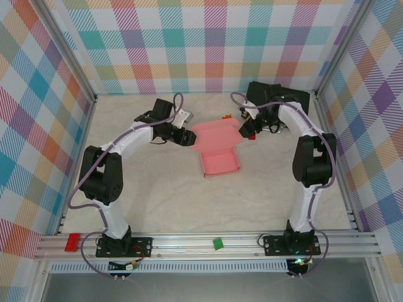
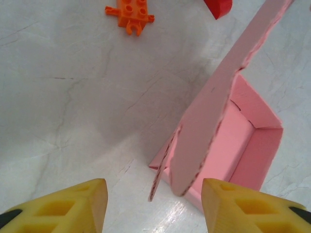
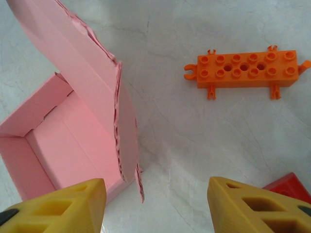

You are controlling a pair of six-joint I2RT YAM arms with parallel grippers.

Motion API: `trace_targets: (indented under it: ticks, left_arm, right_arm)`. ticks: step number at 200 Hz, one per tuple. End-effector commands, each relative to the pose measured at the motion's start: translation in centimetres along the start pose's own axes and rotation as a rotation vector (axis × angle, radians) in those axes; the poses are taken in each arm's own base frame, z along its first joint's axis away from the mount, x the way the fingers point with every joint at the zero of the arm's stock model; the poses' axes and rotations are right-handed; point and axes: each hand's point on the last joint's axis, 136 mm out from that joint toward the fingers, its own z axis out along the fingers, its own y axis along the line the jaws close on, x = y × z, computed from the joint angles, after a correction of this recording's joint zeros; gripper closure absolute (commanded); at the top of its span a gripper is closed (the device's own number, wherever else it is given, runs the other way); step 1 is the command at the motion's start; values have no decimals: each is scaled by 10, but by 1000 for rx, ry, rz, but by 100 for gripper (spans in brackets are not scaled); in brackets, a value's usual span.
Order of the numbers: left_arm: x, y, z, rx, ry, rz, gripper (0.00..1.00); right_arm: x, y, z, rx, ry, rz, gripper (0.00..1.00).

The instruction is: Fold the paper box

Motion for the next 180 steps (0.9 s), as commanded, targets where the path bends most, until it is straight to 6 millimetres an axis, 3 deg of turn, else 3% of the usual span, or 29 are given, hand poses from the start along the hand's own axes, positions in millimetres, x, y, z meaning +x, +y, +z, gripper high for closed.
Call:
trace_targets:
  ticks: [1, 126, 157, 180]
  left_arm:
    - [-7, -12, 1, 52, -8, 34, 48]
    - [-6, -8, 9, 30, 8, 37, 70]
    - [-7, -8, 10, 32, 7, 38, 77]
    - [-8, -7, 10, 27, 4, 40, 80]
  right_arm:
    - [-3, 9, -1, -71, -14, -9, 43]
    - [-8, 13, 20, -97, 15, -26, 48]
    - [-10, 16, 21, -108, 12, -26, 53]
    - [-11, 18, 21, -111, 10, -24, 64]
